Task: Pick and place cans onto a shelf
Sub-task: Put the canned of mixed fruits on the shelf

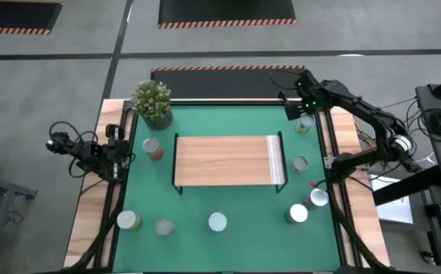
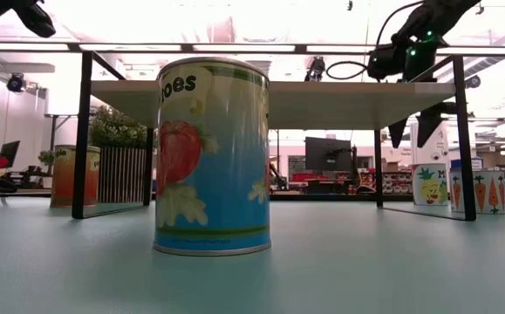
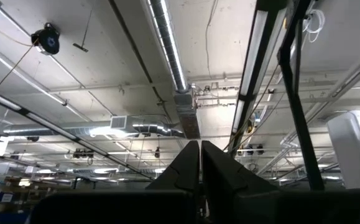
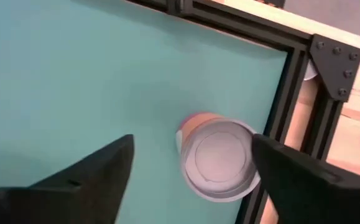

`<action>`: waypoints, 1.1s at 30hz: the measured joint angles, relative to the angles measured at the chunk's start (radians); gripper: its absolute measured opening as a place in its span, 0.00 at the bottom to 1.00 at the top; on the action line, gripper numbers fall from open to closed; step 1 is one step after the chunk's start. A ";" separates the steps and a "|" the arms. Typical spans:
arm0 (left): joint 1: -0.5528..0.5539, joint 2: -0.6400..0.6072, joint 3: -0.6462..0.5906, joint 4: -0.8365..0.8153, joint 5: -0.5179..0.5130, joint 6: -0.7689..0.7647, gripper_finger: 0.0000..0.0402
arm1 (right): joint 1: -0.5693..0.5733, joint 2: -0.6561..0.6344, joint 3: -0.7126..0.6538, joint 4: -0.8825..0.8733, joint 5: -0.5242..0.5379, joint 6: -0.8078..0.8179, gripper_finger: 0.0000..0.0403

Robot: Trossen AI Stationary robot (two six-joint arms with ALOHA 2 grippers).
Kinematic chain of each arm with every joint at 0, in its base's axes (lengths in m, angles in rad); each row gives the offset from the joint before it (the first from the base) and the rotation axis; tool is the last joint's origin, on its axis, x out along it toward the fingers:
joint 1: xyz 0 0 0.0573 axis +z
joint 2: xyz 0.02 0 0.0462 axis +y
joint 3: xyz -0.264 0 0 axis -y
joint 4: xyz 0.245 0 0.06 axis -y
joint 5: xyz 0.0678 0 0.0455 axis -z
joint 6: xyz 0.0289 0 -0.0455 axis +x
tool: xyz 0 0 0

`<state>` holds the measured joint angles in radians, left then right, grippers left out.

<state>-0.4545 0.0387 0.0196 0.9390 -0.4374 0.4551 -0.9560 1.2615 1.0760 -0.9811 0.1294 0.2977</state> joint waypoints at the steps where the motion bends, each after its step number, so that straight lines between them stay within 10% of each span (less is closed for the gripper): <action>1: 0.000 0.000 0.000 0.000 -0.018 0.000 0.00 | 0.000 0.004 0.000 0.003 0.009 0.009 0.84; 33: 0.000 0.000 0.000 0.003 -0.062 0.000 0.00 | -0.021 0.377 0.256 -0.325 0.128 0.087 0.90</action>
<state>-0.4546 0.0387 0.0196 0.9421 -0.4992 0.4549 -0.9771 1.6384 1.3320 -1.3062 0.2577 0.3847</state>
